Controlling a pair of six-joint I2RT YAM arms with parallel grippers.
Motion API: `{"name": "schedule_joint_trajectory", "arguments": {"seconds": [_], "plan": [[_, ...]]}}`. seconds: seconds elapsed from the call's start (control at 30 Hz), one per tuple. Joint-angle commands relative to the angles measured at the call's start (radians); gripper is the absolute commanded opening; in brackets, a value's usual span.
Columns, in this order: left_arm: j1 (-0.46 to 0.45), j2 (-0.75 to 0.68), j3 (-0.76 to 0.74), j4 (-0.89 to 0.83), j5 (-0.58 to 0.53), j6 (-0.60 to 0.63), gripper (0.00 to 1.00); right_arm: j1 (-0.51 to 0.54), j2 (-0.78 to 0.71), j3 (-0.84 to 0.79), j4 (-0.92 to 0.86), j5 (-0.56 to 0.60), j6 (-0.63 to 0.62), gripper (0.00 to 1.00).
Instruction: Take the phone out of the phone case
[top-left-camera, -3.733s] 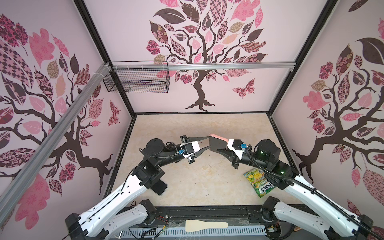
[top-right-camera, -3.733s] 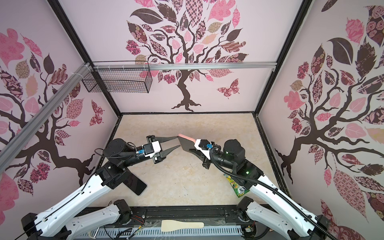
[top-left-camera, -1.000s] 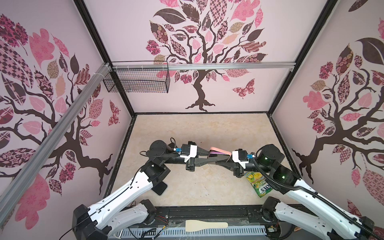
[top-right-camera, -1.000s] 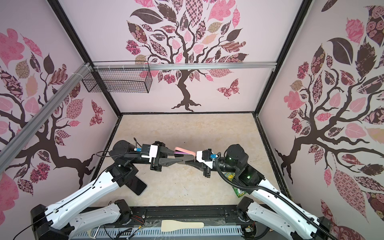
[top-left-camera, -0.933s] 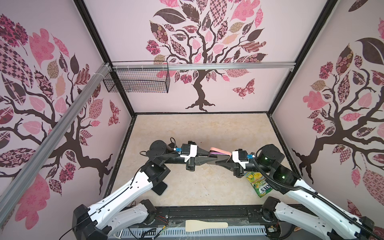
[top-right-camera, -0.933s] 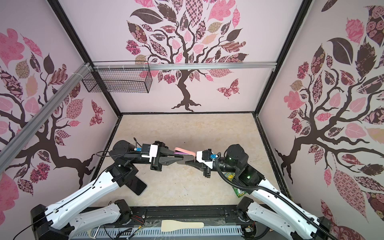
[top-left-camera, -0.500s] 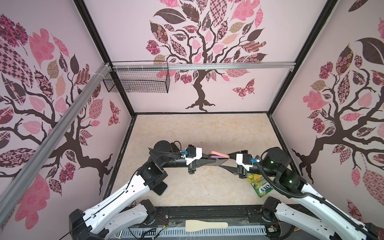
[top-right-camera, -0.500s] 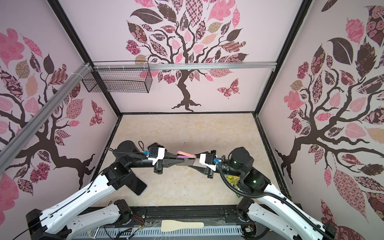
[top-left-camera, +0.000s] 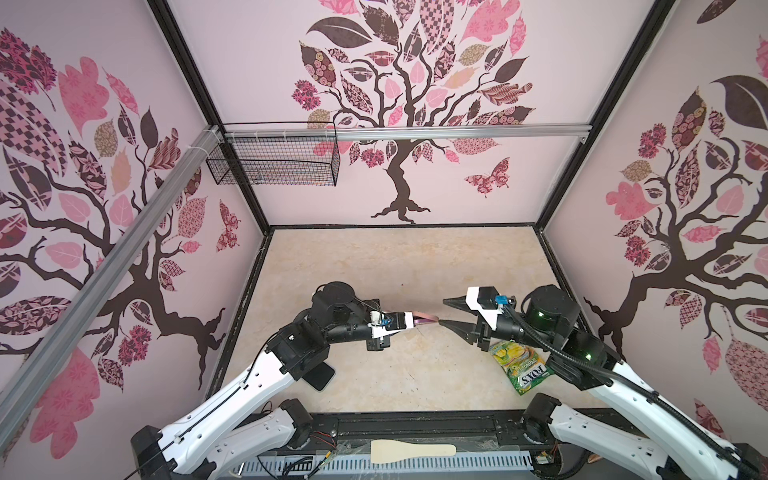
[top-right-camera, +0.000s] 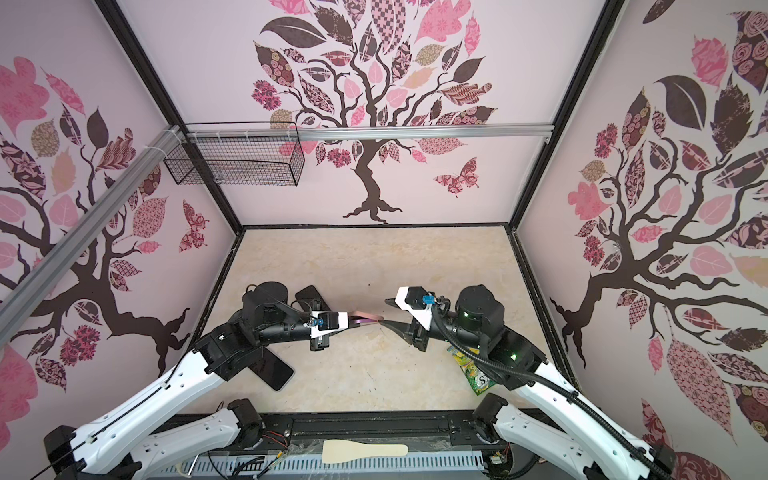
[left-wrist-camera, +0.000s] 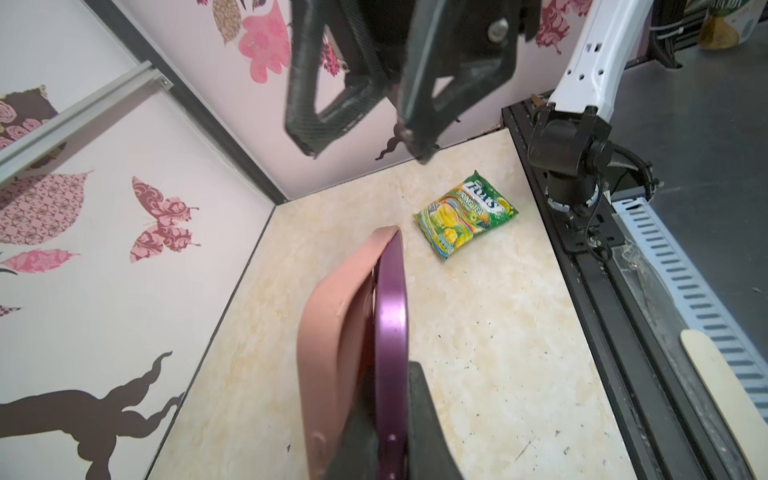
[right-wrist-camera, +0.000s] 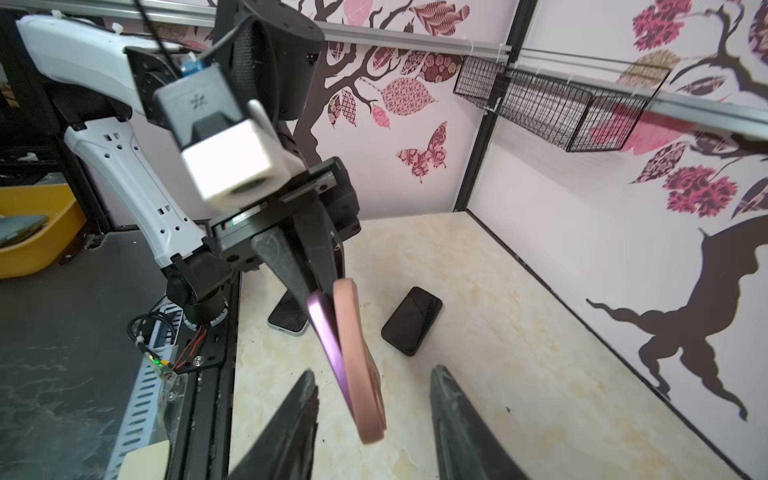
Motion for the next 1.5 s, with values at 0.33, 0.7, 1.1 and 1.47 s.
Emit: {"name": "schedule_joint_trajectory", "arguments": {"seconds": [0.33,0.7,1.1,1.47], "plan": [[-0.009,0.039,0.098,-0.058,-0.016,0.113,0.00,0.010,0.145,0.110,-0.081,-0.072,0.097,0.44],[-0.013,0.056,0.107,-0.059,-0.007,0.115,0.00,0.081,0.222,0.172,-0.136,0.010,0.057,0.43],[-0.013,0.050,0.102,-0.060,-0.014,0.123,0.00,0.096,0.264,0.203,-0.252,0.127,-0.014,0.40],[-0.013,0.030,0.081,-0.032,-0.026,0.111,0.00,0.110,0.337,0.223,-0.374,0.213,-0.033,0.36]]}}
